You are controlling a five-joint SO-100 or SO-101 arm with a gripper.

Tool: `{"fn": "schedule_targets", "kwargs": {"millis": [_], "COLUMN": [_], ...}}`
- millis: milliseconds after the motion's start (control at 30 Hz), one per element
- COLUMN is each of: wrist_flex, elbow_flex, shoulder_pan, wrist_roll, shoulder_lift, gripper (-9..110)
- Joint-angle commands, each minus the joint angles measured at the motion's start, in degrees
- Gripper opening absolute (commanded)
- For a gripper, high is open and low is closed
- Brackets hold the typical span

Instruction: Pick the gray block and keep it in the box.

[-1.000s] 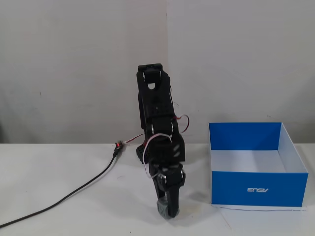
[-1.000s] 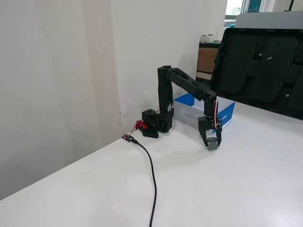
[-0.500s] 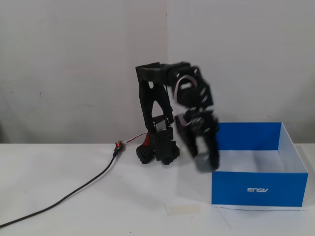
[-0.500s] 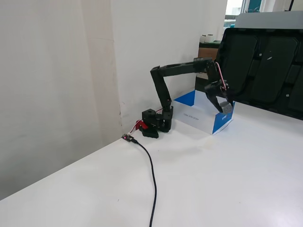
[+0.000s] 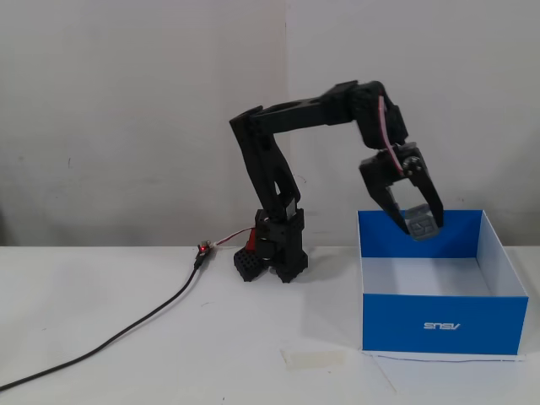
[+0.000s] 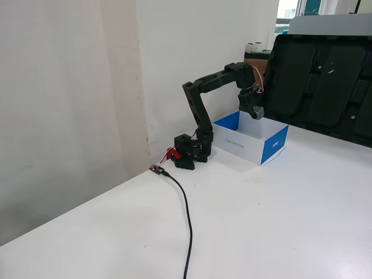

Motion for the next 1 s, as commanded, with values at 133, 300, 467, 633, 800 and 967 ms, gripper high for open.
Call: {"fn": "schedule_targets", "kwargs": {"millis": [133, 300, 467, 633, 800, 967], "wrist_flex": [1.49, 2.02, 2.81, 1.85, -3.43, -4.92], "elbow_flex": [-7.38, -9.05, -11.43, -8.96, -0.44, 6.77], "shoulder_pan": [-1.58, 1.49, 8.44, 18.98, 31.90, 44.30], "wrist_roll": [0.09, 0.44, 0.62, 0.18, -0.44, -2.72], "shoulder_lift": [-8.53, -7.73, -3.08, 3.87, 13.10, 17.93], "gripper": [33, 9, 0, 0, 0, 0]}}
